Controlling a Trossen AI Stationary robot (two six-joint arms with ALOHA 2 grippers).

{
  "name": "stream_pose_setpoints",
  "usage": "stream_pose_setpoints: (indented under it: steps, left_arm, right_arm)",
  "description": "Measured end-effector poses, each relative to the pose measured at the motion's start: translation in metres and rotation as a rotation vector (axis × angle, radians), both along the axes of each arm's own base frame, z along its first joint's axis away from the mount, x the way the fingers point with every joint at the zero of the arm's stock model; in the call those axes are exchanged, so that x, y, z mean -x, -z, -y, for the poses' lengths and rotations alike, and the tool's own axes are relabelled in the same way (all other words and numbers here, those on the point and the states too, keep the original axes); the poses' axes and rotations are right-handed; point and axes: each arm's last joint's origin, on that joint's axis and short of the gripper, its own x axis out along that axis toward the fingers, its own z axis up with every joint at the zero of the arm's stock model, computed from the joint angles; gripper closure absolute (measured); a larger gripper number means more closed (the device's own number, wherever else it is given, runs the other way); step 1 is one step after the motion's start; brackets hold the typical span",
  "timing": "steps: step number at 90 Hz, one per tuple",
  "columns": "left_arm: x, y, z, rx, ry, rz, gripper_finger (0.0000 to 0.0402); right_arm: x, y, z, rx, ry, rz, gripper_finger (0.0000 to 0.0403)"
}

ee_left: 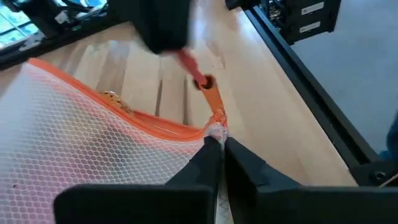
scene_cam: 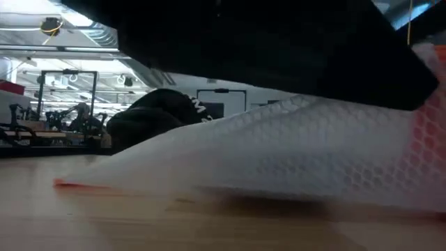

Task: Unpack backpack
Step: Close the white zip bag

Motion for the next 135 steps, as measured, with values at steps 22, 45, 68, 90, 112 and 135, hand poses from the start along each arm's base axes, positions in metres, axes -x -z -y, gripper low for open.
stream_pose_setpoints:
  steps: [22,45,68,90,112,135]
  left_arm:
    - [0.003,0.000,0.004,-0.026,-0.004,0.006,0.0401]
    - [0.003,0.000,0.003,-0.047,-0.008,0.010,0.0402]
    - [0.003,-0.001,0.003,-0.050,-0.011,0.014,0.0401]
    - [0.002,-0.004,0.004,-0.055,-0.007,0.021,0.0401]
    - [0.003,-0.002,0.004,-0.042,-0.018,0.004,0.0401]
    - [0.003,-0.002,0.004,-0.035,-0.021,0.002,0.0401]
  right_arm:
    - [0.020,0.004,-0.011,0.014,-0.015,-0.059,0.0381]
    - [0.048,0.006,-0.028,0.050,-0.004,-0.035,0.0276]
    - [0.066,0.028,-0.038,0.153,-0.039,-0.054,0.0215]
    - [0.046,0.061,-0.021,0.218,-0.015,-0.139,0.0240]
    - [0.032,0.069,-0.006,0.229,-0.115,-0.245,0.0280]
    - [0.020,0.081,0.009,0.202,-0.171,-0.268,0.0300]
